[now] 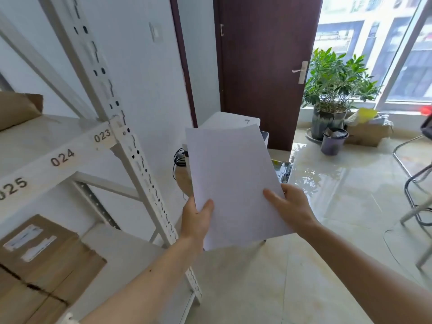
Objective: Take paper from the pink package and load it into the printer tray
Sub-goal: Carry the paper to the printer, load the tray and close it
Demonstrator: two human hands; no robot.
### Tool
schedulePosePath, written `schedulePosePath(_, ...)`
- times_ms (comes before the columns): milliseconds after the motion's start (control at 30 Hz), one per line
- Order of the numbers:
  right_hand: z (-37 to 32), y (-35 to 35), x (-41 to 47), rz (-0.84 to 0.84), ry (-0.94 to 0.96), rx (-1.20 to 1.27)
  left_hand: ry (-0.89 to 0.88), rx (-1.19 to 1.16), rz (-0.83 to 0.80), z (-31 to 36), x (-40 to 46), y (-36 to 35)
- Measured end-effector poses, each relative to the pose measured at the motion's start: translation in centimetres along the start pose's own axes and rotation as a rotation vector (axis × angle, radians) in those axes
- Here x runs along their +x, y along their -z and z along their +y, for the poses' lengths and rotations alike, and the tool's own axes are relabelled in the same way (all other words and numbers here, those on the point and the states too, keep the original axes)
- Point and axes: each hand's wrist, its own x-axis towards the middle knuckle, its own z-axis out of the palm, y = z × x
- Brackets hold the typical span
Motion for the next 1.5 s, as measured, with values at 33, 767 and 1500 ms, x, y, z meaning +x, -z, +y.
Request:
schedulePosePath(33, 0.6, 0.3, 1.4, 0.003, -0.011, 0.009, 0.002, 0.001, -0.009, 0.0, 1.0, -1.0)
schedulePosePath(767, 10.8, 11.3, 32.9, -0.189, -0.117, 0.002, 0.141, -0.102, 0.089, -2.2, 20.7, -26.0)
schedulePosePath(1500, 16.1, 9.8, 57.8, -0.492, -0.023, -0.111, 0.213, -0.204, 0.427, -2.3, 35.0, -38.6)
